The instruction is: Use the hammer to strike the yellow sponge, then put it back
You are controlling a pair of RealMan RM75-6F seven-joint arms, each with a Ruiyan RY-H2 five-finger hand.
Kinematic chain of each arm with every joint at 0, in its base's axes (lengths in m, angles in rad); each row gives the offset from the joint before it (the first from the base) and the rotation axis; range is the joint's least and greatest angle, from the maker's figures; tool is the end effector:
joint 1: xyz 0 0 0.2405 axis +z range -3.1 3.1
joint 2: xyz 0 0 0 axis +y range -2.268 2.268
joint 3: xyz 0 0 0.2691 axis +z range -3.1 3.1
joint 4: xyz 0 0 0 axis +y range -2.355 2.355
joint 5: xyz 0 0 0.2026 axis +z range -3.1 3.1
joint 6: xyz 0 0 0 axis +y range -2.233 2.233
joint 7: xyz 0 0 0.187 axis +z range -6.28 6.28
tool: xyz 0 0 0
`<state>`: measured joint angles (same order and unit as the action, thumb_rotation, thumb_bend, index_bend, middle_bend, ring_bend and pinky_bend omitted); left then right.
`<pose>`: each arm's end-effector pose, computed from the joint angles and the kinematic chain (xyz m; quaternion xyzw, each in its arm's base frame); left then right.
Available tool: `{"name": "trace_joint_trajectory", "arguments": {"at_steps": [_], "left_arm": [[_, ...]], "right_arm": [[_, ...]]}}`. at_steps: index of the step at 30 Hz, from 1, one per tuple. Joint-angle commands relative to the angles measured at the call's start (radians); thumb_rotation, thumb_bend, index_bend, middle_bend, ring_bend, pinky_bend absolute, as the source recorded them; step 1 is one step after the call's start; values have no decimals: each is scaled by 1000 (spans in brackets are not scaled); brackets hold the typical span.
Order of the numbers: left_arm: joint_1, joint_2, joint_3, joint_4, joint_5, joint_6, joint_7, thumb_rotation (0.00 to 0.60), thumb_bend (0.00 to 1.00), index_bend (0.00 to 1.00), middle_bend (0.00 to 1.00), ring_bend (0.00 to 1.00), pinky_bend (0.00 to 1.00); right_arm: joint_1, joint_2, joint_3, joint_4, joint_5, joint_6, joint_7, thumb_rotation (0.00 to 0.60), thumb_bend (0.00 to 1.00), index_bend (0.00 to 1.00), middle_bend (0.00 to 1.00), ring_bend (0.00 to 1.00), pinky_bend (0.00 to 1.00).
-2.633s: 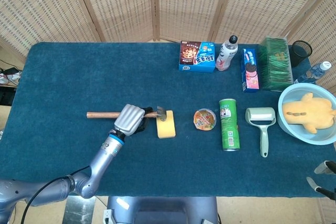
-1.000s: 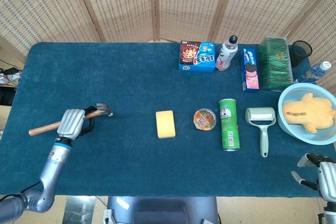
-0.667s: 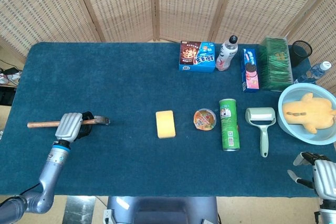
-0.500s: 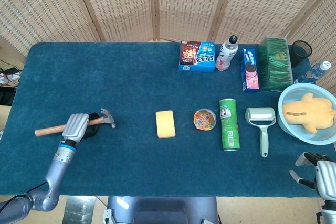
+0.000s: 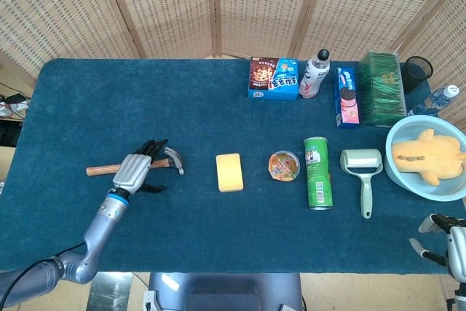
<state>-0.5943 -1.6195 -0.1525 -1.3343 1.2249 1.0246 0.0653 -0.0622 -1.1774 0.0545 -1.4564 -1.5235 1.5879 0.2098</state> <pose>-0.2073 0.3705 -0.0309 -0.6716 -0.4621 -0.4047 0.4143 -0.3608 -0.1751 0.1834 0.5275 -0.4216 0.4164 0.6088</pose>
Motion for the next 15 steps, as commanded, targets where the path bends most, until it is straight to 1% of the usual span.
{"name": "trace_joint_trajectory", "arguments": {"at_steps": [1,3,6,9,11,13,15], "left_arm": [[25,37,-9,-71,7,73,34,600,49,0,40,0,133],[44,56,-6,-100,9,106,49,600,66,0,40,0,133],[92,111,14,-175,16,164,72,600,103,0,40,0,136],[149,183,49,-260,21,216,93,600,113,0,41,0,136],[199,245,83,-321,28,258,93,600,117,0,45,0,136],[266,315,122,-381,48,330,88,600,119,0,60,3,136],[315,362,147,-421,65,382,78,600,119,1,79,13,136]], "right_arm": [[6,1,1,-2,-2,-6,-2,600,208,583,581,548,446],[12,4,2,-3,-5,-12,-2,600,207,584,581,547,446],[27,8,5,-5,-13,-25,-7,600,208,584,581,548,446],[45,12,6,-9,-27,-38,-12,600,208,584,581,548,446],[61,13,7,-14,-41,-48,-18,600,207,584,581,548,446],[78,15,6,-23,-54,-63,-30,600,207,584,581,548,446],[88,16,5,-33,-60,-72,-39,600,208,581,581,544,443]]}}
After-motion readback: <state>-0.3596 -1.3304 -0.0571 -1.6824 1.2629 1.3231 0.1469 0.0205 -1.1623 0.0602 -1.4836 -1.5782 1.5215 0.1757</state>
